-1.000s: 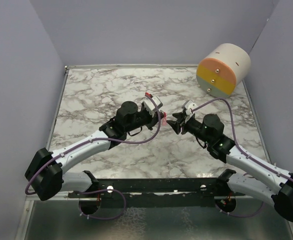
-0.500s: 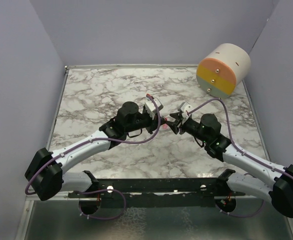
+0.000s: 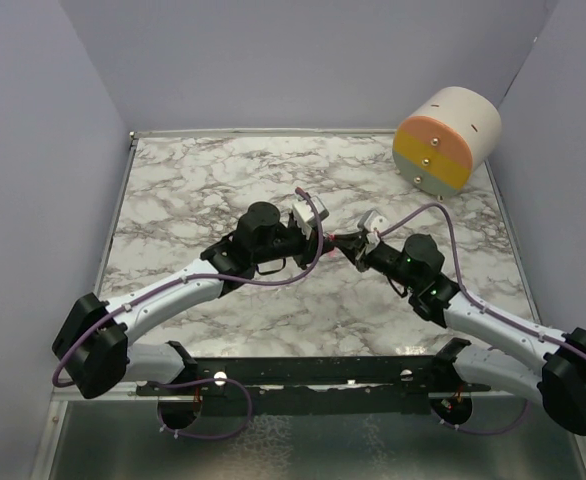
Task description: Put the keys on the keyring
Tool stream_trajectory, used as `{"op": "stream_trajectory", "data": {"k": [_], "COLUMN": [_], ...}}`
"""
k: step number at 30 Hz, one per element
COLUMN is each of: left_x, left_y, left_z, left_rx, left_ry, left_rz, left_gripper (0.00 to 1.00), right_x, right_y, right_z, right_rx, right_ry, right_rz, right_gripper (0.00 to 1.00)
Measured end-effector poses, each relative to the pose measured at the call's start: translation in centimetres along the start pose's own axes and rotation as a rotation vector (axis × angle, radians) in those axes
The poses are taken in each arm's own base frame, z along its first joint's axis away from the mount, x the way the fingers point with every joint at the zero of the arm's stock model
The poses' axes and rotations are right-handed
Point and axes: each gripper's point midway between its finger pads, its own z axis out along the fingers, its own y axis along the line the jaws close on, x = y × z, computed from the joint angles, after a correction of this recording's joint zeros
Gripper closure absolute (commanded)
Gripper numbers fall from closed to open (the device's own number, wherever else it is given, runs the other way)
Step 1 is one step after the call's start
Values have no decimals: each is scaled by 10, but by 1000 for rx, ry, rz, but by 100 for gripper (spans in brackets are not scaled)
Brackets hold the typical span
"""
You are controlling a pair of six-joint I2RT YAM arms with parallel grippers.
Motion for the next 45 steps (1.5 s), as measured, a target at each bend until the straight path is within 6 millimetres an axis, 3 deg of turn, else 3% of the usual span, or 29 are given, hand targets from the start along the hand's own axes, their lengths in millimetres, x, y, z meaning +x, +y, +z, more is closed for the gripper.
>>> {"op": "stream_trajectory", "data": {"k": [16,27,38,45], "left_x": [-3,-1,-13,-6], "left_y": [14,17,19,20], "left_z": [-4,-3,1,2], "left_rx": [-31,-33,-37,-42], "left_ry": [11,17,12,55], "left_rz": [-27,-32,-40,-75], "left_gripper": [100,100,100,100], "right_x": [-33,-16,-4,6], "right_y": [-14,-10,-9,-7], "right_z": [-23,-25,-16,-14], "right_rx": [103,93,82,77], "right_ry": [-101,-25,49,82], "right_rz": [15,58,97,109], "right_gripper": [99,98,89,76]}}
